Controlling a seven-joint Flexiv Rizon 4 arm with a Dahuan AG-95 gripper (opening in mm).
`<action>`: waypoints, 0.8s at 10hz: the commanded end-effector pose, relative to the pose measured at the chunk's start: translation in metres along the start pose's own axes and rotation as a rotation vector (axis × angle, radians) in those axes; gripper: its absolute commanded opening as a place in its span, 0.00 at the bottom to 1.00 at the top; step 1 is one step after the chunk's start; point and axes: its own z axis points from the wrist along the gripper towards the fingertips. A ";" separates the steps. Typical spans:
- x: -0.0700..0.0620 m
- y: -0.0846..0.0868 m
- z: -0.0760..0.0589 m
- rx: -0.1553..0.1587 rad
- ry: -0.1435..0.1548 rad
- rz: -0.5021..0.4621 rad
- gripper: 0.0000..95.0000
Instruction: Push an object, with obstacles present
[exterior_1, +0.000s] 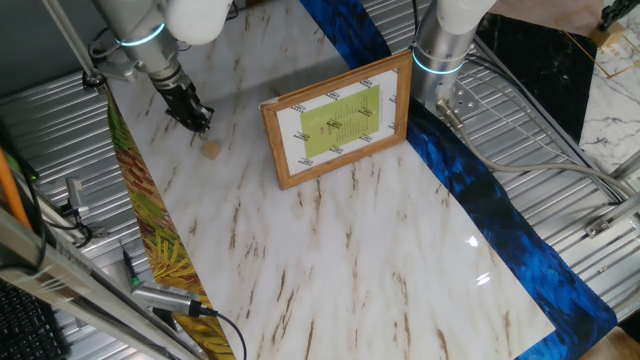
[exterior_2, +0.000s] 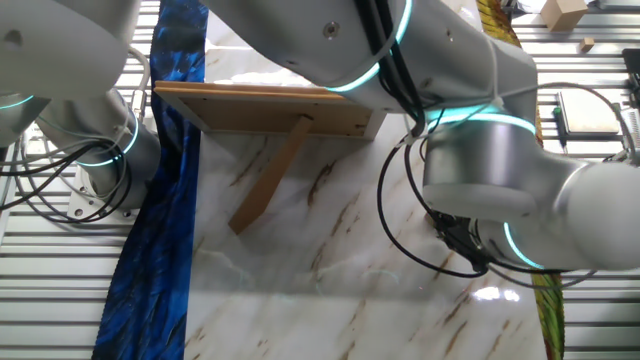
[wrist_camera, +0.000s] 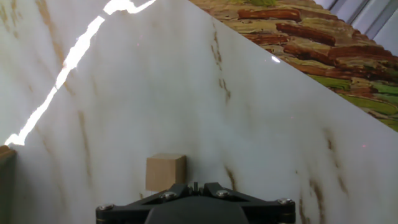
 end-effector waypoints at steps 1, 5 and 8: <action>-0.001 0.001 0.001 0.001 0.002 0.003 0.00; -0.004 0.007 0.007 0.002 0.000 0.008 0.00; -0.008 0.013 0.010 0.000 -0.002 0.021 0.00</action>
